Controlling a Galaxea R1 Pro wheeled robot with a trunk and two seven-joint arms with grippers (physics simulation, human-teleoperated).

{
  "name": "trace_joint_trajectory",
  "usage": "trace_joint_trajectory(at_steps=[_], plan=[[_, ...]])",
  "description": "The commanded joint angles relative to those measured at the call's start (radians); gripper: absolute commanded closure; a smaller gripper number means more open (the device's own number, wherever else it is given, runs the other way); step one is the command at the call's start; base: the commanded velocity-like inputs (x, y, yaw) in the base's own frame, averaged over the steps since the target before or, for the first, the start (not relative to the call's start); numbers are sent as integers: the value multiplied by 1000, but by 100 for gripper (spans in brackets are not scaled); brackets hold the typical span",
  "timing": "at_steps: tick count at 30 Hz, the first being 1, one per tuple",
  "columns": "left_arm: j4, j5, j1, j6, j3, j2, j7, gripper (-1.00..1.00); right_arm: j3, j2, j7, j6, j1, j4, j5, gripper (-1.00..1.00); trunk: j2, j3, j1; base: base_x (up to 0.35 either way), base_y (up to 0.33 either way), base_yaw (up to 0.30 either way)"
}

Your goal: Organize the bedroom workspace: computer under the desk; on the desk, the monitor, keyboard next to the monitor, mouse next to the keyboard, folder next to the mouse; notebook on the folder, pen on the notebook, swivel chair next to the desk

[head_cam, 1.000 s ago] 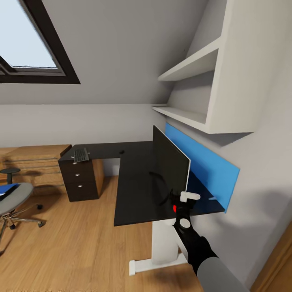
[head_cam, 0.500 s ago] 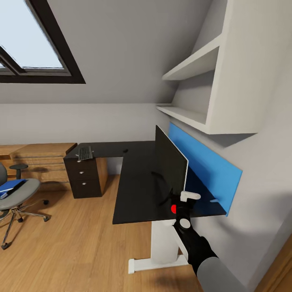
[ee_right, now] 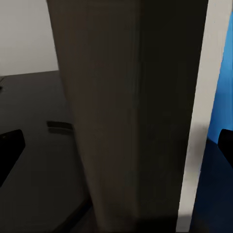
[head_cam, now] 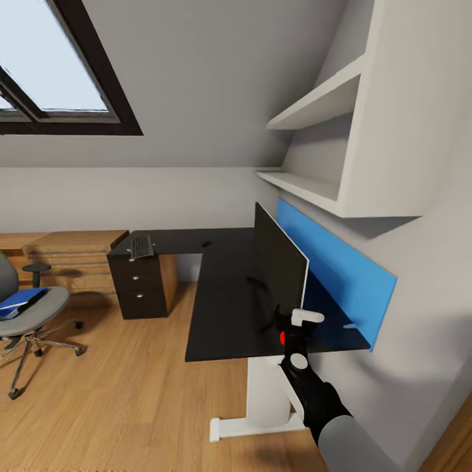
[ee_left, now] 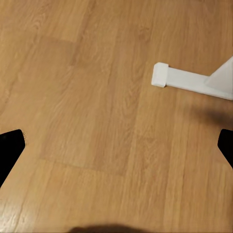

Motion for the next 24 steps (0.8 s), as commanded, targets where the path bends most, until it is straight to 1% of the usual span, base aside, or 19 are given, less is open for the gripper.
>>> trace_joint_trajectory(at_steps=[1, 12, 16, 24], plan=[[1, 1, -1, -3, 2, -1, 1, -100, 3, 0, -7, -2, -1, 1, 0, -100, -1, -1, 0, 0, 0, 207], [0, 2, -1, -3, 2, -1, 1, -100, 4, 0, -6, -3, -1, 1, 0, -100, -1, -1, 0, 0, 0, 230], [0, 1, -1, -3, 2, -1, 1, -100, 4, -1, -6, -3, -1, 1, 0, -100, -1, -1, 0, 0, 0, 74], [0, 2, -1, -3, 2, -1, 1, -100, 4, -1, -6, -4, -1, 1, 0, -100, -1, -1, 0, 0, 0, 13]])
